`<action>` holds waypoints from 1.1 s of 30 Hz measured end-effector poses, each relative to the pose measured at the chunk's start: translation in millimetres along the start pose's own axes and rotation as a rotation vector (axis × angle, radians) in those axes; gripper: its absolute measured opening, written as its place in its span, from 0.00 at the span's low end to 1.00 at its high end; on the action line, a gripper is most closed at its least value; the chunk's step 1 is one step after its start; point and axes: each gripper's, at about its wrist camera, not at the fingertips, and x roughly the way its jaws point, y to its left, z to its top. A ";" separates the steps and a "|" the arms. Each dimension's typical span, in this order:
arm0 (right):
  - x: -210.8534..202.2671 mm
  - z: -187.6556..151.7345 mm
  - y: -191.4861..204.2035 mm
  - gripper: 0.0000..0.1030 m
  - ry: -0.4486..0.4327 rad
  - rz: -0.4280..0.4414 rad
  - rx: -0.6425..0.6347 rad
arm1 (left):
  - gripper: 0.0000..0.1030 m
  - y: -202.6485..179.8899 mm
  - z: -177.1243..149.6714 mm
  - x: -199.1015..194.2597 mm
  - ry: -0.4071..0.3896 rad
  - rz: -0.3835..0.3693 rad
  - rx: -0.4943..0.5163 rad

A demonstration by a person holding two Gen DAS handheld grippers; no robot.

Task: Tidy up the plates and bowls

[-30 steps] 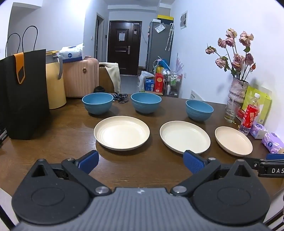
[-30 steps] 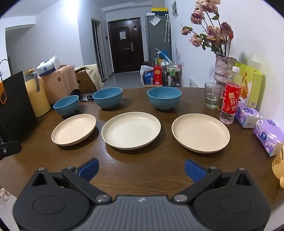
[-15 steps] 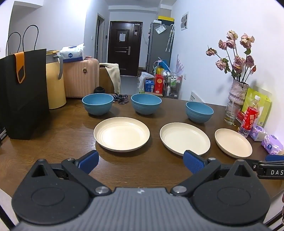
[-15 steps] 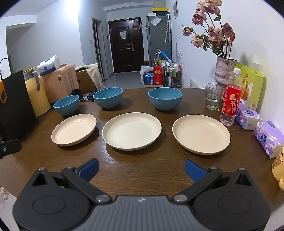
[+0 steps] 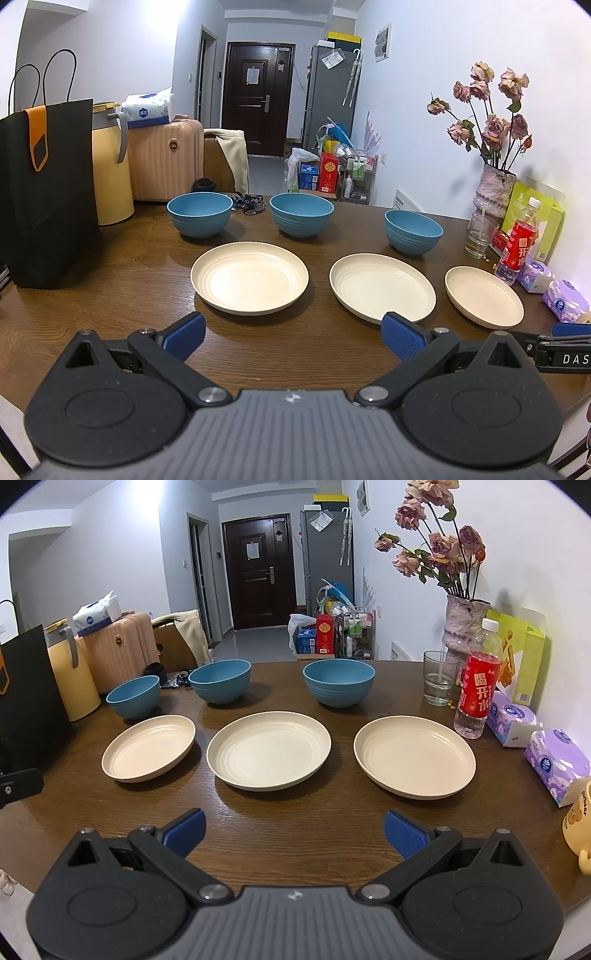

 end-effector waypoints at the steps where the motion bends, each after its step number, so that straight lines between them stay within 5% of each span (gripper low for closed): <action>1: 0.1 0.0 -0.2 1.00 0.000 0.000 0.000 | 1.00 -0.1 0.1 -0.3 0.000 0.000 0.000; 33: 0.2 0.4 1.8 1.00 0.001 0.003 0.001 | 1.00 5.1 2.7 3.8 0.004 0.004 -0.013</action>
